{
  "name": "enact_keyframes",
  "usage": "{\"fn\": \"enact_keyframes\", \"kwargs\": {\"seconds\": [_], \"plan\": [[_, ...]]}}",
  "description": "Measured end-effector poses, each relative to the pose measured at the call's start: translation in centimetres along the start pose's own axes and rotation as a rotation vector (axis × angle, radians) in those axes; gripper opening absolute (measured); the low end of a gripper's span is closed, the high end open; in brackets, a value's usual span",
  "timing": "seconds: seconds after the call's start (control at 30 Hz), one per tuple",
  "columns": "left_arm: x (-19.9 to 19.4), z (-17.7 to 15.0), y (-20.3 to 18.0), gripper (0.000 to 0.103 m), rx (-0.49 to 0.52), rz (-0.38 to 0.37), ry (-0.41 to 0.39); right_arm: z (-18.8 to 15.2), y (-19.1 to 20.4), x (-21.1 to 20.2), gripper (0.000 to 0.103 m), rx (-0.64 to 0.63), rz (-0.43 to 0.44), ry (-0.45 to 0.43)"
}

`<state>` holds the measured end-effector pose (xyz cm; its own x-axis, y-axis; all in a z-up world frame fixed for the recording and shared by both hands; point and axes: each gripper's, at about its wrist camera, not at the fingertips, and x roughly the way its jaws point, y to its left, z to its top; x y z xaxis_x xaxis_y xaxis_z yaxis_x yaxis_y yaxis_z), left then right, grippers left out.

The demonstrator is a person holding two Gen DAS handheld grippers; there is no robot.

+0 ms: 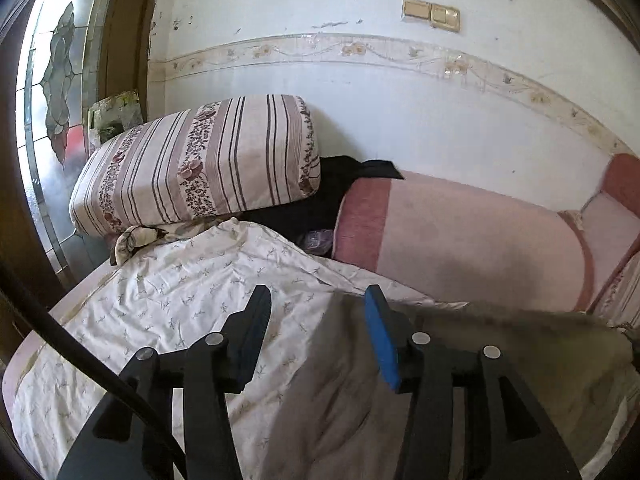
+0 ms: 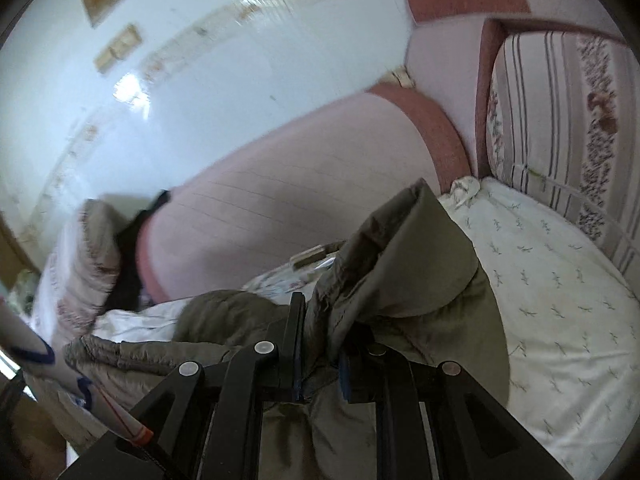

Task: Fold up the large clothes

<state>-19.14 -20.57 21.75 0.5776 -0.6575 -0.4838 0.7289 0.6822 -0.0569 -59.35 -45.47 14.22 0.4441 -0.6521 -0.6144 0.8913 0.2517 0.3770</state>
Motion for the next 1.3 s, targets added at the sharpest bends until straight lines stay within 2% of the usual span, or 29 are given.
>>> {"fn": "enact_keyframes", "kwargs": {"seconds": [0.13, 0.27, 0.43, 0.53, 0.63, 0.73, 0.87, 0.93, 1.07, 1.13, 1.3], "plan": [[2.2, -2.8, -2.3, 0.047, 0.086, -0.041, 0.047, 0.1, -0.7, 5.4, 0.014, 0.008, -0.047, 0.039], [5.7, -6.6, -6.3, 0.047, 0.197, -0.109, 0.145, -0.2, -1.0, 8.1, 0.015, 0.009, -0.077, 0.052], [11.0, -10.9, -10.0, 0.047, 0.289, -0.055, 0.212, -0.6, -1.7, 9.7, 0.017, 0.027, -0.080, 0.084], [14.1, -12.2, -10.6, 0.047, 0.297, -0.013, 0.273, -0.6, -2.3, 9.0, 0.031, 0.056, -0.001, 0.086], [15.9, -12.5, -11.1, 0.048, 0.318, 0.003, 0.301, -0.5, -3.0, 6.7, 0.045, 0.062, 0.068, 0.048], [16.9, -12.7, -12.0, 0.048, 0.348, 0.021, 0.306, -1.1, -2.7, 3.5, 0.046, 0.006, 0.105, 0.002], [17.9, -12.6, -12.2, 0.048, 0.337, 0.013, 0.311, -4.5, -0.4, 2.1, 0.046, -0.194, 0.089, 0.008], [18.3, -12.7, -12.4, 0.048, 0.345, 0.023, 0.301, -6.0, 0.7, 3.4, 0.046, -0.296, 0.031, 0.028], [18.6, -12.9, -12.9, 0.048, 0.368, 0.042, 0.282, -8.2, 0.1, 8.7, 0.047, -0.384, -0.068, 0.090], [18.6, -12.9, -13.1, 0.048, 0.375, 0.047, 0.270, -8.7, -0.8, 10.5, 0.047, -0.354, -0.050, 0.109], [19.5, -13.3, -13.4, 0.048, 0.375, 0.068, 0.247, -9.3, -1.6, 12.1, 0.046, -0.322, -0.063, 0.096]]}}
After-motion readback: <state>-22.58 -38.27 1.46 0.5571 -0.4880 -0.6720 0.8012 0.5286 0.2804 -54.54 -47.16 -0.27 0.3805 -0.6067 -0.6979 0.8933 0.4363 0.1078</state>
